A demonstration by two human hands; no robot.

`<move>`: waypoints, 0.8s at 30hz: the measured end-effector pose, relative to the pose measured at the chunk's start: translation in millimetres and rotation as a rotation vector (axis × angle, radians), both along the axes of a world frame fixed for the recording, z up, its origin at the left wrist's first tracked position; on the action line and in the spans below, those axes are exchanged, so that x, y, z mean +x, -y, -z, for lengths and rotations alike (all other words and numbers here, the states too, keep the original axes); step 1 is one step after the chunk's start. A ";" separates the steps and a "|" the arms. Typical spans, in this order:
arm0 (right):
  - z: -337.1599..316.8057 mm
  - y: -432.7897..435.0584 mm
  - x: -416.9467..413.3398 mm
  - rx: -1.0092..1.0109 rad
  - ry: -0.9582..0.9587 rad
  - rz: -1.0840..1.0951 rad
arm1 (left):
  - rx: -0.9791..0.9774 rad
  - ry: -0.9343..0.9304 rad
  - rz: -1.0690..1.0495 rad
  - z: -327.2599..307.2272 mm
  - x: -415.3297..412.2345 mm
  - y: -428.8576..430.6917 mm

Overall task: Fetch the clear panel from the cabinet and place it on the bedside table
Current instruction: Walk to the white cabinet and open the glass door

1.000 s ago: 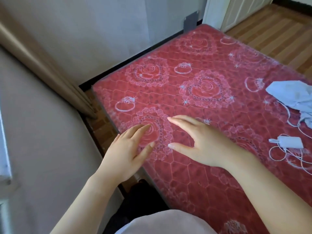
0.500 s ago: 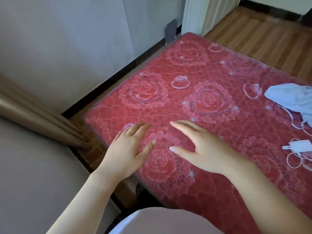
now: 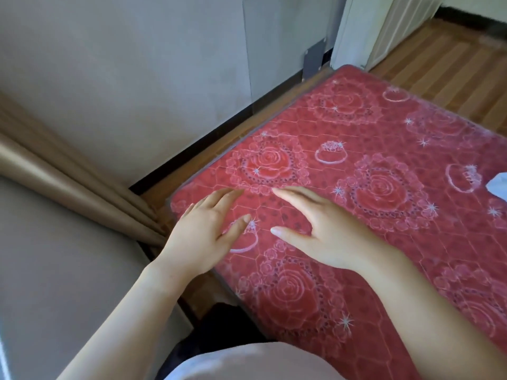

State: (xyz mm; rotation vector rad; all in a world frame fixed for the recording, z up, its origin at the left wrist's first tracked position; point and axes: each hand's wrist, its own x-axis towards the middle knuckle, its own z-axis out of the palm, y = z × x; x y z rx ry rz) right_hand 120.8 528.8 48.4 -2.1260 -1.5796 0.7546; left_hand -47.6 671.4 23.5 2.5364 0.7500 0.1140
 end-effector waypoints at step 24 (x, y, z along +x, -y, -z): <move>1.9 -351.5 -22.0 -0.029 0.076 0.230 | -0.064 -0.087 0.280 7.8 32.2 -390.1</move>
